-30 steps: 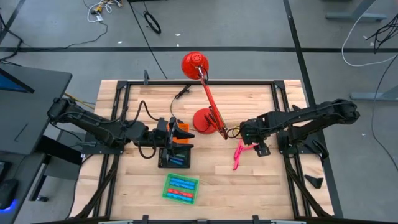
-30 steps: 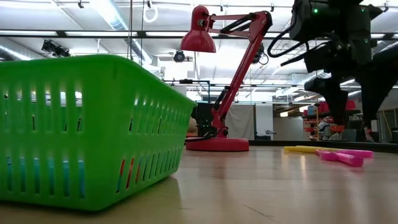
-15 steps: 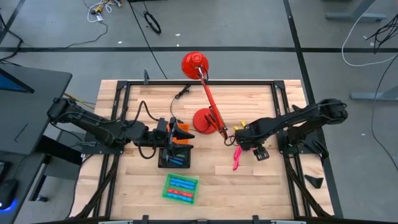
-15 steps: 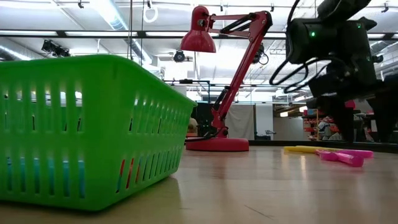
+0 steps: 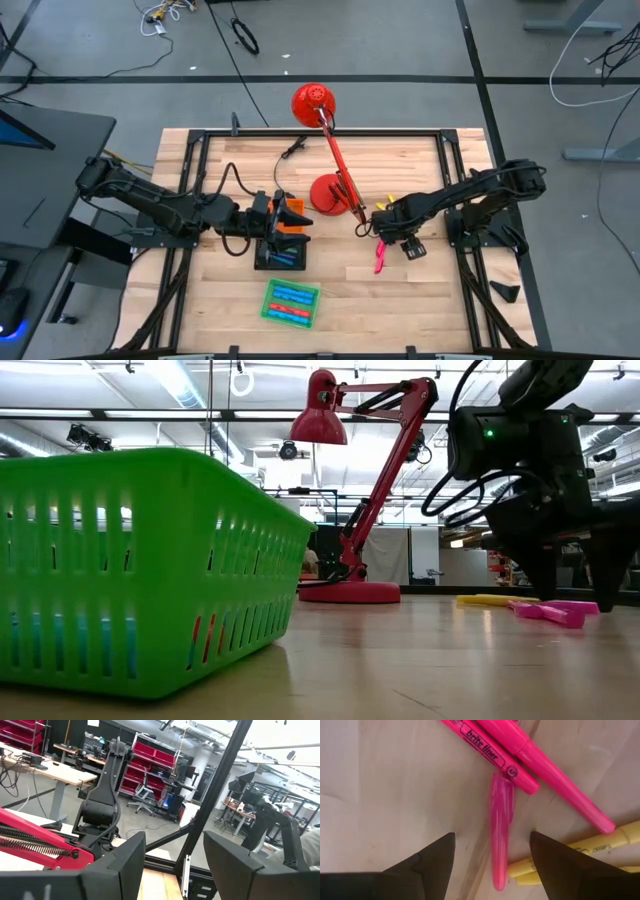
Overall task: Pick & Place Markers
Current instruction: Put the pink pen into the bin
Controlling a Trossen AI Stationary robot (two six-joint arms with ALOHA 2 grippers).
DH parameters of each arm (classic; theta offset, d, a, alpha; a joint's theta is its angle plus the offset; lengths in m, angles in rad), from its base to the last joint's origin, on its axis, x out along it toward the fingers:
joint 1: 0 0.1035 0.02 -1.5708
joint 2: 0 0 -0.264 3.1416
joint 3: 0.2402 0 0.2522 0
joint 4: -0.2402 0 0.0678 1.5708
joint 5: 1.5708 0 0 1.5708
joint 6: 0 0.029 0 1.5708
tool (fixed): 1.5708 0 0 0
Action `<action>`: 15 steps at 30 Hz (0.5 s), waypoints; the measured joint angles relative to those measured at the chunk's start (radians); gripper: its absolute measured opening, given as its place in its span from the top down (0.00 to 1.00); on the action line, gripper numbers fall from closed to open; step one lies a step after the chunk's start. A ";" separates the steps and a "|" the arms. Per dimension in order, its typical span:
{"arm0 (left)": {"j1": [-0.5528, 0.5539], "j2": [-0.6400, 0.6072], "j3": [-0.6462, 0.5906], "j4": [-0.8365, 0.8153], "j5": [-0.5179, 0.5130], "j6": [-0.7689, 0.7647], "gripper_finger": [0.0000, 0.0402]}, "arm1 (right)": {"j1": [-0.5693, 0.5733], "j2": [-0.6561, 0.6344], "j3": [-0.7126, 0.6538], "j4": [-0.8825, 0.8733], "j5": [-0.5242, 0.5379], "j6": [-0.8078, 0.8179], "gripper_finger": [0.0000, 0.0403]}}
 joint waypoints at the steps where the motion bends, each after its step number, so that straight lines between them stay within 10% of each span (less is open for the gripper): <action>1: 0.000 0.000 0.000 0.000 0.000 0.000 0.49 | 0.000 0.005 -0.001 0.005 0.003 -0.001 0.35; 15: 0.000 0.000 0.000 0.000 -0.001 0.000 0.49 | 0.000 0.015 -0.005 0.013 0.050 -0.022 0.63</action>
